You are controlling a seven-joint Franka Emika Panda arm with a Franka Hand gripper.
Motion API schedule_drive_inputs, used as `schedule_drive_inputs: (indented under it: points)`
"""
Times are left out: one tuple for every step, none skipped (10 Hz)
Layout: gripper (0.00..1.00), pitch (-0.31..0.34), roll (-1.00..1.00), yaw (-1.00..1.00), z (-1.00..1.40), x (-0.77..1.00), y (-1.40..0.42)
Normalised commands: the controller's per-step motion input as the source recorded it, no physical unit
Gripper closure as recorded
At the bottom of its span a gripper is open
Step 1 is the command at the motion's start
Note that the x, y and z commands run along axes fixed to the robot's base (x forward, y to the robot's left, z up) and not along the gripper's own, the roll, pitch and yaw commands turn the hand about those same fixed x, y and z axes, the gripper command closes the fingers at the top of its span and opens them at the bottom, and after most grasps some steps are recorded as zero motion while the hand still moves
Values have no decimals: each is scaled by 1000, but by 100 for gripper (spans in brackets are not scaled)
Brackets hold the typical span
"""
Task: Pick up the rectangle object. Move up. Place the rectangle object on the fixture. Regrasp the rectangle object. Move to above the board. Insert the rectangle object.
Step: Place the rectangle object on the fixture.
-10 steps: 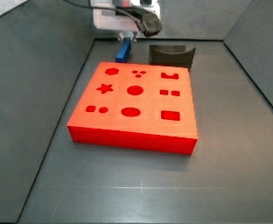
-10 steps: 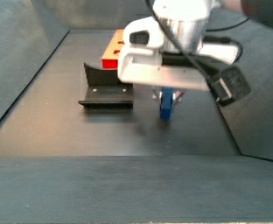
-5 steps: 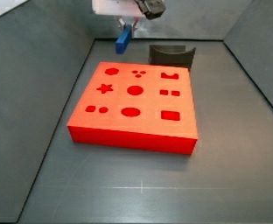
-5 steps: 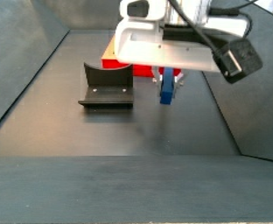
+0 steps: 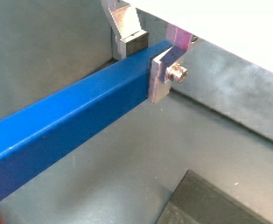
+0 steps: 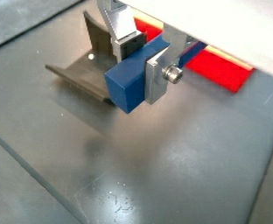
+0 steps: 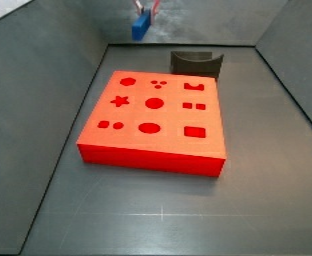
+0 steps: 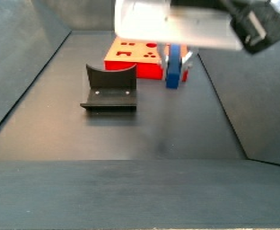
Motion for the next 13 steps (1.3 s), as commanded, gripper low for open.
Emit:
schedule_drive_inputs:
  points:
    - [100, 40, 75, -18, 1000, -38, 2]
    - [100, 46, 82, -13, 852, -35, 1]
    - [100, 51, 86, -6, 695, -27, -2]
    - [100, 60, 87, 4, 535, -20, -4]
    - [100, 69, 85, 14, 322, -6, -2]
    - [100, -187, -334, 225, -313, 861, -1000]
    - [100, -165, -317, 204, -431, 899, -1000]
    - [100, -157, -291, 165, -447, 977, -1000]
    - [100, -121, -253, 108, -384, 1000, -871]
    - [100, -58, -191, 60, -223, 928, -576]
    - [100, -16, -136, 36, -110, 758, -230]
    - [100, -6, -131, 25, -90, 675, -143]
    - [100, 12, -128, 15, -63, 506, -84]
